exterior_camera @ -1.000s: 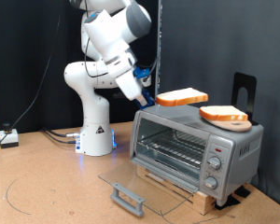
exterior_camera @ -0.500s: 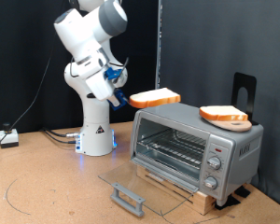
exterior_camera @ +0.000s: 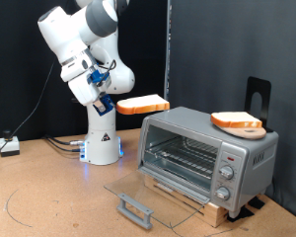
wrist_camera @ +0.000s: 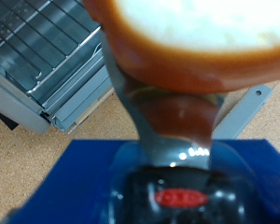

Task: Make a piece of toast with the oven

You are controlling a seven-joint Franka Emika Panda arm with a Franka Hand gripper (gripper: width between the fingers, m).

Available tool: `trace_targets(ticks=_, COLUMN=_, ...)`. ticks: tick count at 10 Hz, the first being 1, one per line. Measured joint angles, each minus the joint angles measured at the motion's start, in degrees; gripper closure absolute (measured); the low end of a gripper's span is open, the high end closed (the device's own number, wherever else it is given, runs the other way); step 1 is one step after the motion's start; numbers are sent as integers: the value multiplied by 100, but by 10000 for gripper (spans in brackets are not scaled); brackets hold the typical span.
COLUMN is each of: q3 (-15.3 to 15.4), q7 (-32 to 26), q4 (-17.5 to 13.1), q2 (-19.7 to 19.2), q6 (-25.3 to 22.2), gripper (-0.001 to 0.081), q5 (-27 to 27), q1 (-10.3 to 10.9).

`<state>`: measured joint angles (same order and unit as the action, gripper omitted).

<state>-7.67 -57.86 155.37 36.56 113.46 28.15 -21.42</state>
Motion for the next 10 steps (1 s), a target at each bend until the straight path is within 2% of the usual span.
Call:
trace_targets(ticks=2, q3=0, q7=-389, q4=110, q2=-232, q6=282, gripper=411, q5=-1, q1=9)
trace_targets(ticks=5, q3=9, q7=-1256, q4=167, q2=-971, q6=1061, gripper=411, q5=-5, q1=116)
trace_targets(ticks=8, q3=100, q7=-1387, q4=-60, q2=-1790, q6=1476, gripper=411, q5=48, q1=259)
trace_targets(ticks=10, q3=276, q7=-1362, q4=-188, q2=-2224, q6=1637, gripper=411, q5=26, q1=352)
